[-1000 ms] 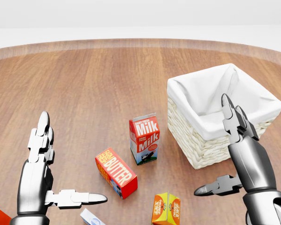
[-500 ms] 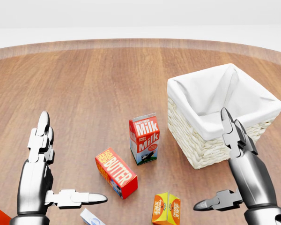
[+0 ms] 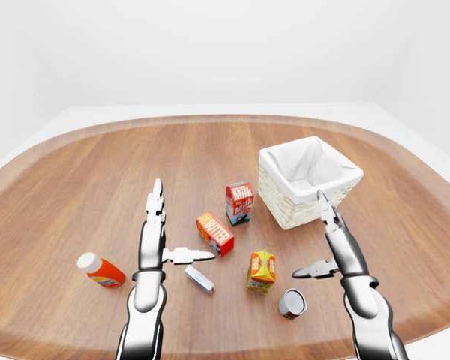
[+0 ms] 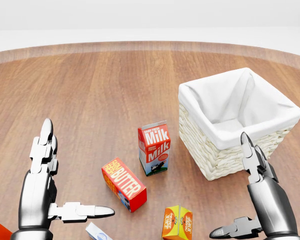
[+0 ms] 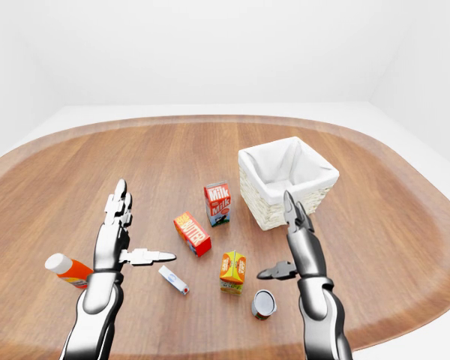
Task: Pick up the alphabet soup and the tomato sauce, and put them in the basket.
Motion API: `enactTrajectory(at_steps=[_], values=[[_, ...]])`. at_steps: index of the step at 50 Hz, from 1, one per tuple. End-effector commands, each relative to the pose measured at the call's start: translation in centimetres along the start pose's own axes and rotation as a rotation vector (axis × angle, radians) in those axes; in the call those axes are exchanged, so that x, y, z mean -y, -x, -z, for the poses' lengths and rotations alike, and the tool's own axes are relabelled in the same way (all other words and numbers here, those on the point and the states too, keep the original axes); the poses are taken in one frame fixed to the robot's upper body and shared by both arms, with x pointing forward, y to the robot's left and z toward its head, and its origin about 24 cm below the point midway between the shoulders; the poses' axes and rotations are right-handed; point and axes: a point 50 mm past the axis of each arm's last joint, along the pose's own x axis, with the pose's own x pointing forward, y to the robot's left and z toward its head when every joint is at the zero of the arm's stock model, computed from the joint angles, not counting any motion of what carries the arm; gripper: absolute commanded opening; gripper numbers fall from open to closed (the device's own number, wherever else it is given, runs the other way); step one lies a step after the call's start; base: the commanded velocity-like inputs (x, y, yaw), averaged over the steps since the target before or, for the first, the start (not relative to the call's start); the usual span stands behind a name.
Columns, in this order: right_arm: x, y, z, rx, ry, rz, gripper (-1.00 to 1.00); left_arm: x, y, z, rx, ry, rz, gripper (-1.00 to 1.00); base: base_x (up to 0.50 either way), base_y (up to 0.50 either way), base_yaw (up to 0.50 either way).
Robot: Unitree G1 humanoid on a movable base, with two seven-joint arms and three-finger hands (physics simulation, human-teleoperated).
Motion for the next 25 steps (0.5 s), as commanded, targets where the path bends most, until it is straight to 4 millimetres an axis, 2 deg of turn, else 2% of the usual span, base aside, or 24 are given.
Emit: enactTrajectory(at_steps=[1,25], values=[[-0.4,0.6,0.4,-0.025,-0.004,-0.009,1.00,0.0,0.0,-0.1,0.002,0.001,0.002,1.00,0.00,0.00,0.00],[-1.2,2.2,0.9,-0.072,-0.005,-0.044,1.00,0.0,0.0,-0.3,0.014,0.002,0.001,1.00,0.00,0.00,0.00]])
